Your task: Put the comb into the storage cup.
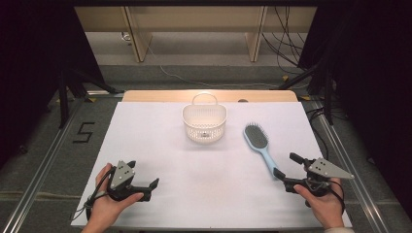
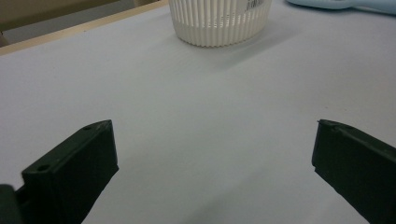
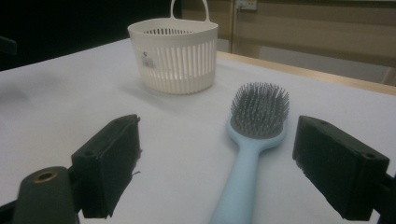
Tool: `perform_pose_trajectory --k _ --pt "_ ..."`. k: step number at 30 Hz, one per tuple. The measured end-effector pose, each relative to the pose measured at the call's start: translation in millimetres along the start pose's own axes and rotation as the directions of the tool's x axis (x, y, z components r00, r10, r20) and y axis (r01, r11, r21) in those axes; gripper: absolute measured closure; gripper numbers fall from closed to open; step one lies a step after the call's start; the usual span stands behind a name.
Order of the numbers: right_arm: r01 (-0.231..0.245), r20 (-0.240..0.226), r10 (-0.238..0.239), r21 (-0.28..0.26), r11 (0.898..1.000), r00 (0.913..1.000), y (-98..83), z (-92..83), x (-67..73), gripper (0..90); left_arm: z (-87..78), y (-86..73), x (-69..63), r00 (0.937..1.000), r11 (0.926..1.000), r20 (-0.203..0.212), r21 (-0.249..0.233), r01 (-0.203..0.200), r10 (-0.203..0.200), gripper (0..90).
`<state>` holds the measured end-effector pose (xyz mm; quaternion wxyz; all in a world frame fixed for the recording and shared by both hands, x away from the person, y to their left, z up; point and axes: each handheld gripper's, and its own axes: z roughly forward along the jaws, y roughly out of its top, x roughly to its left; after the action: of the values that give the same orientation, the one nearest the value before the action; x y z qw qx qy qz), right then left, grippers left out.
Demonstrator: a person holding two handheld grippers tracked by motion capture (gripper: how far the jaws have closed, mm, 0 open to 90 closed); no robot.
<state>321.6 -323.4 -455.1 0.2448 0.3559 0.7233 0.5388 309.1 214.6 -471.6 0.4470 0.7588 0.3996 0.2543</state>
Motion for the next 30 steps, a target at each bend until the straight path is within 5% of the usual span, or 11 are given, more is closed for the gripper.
perform_pose_trajectory --k 11,13,14,15,17,18,21,22,23,24,30 --pt "-0.001 0.036 0.001 -0.016 1.0 0.9994 1.0 -0.7 -2.0 17.5 0.7 -0.4 0.4 1.0 1.0 0.001 0.001 0.004 -0.004 0.0" --pt "0.008 0.078 -0.006 -0.027 1.0 0.9969 3.2 -1.1 -4.8 26.7 1.1 -0.3 0.5 1.0 1.0 0.004 0.002 0.003 -0.003 0.0" --pt "0.0 0.13 0.004 -0.034 0.999 0.9915 6.1 -1.6 -9.7 41.7 1.7 -0.3 0.2 1.0 1.0 0.005 0.004 0.003 -0.003 0.0" --pt "0.0 0.13 0.004 -0.034 0.999 0.9915 6.1 -1.6 -9.7 41.7 1.7 -0.3 0.2 1.0 1.0 0.005 0.004 0.003 -0.003 0.0" --pt "-0.017 0.152 0.021 -0.027 0.999 0.9882 7.9 -1.8 -15.5 56.1 2.4 -0.1 -0.1 1.0 1.0 0.005 0.004 0.002 -0.002 0.0" --pt "-0.031 0.182 0.027 0.017 0.999 0.9829 7.2 -0.5 -21.3 71.1 2.6 -0.1 -0.1 1.0 1.0 0.003 0.004 0.0 0.0 0.0" --pt "-0.064 0.198 0.047 0.081 0.995 0.979 5.3 1.3 -25.2 82.9 2.9 -0.3 0.3 1.0 1.0 0.003 0.007 0.0 0.0 0.0" --pt "-0.085 0.223 0.046 0.171 0.982 0.9737 3.1 4.1 -28.0 90.0 3.1 -0.5 0.6 1.0 0.9999 0.001 0.011 0.001 -0.001 0.0" --pt "-0.085 0.223 0.046 0.171 0.982 0.9737 3.1 4.1 -28.0 90.0 3.1 -0.5 0.6 1.0 0.9999 0.001 0.011 0.001 -0.001 0.0" --pt "-0.103 0.237 0.049 0.222 0.969 0.9704 2.8 7.6 -29.5 90.0 3.4 -0.6 0.9 1.0 0.9998 -0.002 0.017 0.0 0.0 0.0" --pt "-0.132 0.258 0.045 0.33 0.935 0.9652 2.0 20.7 -30.4 90.0 4.1 -1.3 1.7 1.0 0.9996 -0.008 0.026 0.002 -0.002 0.0"
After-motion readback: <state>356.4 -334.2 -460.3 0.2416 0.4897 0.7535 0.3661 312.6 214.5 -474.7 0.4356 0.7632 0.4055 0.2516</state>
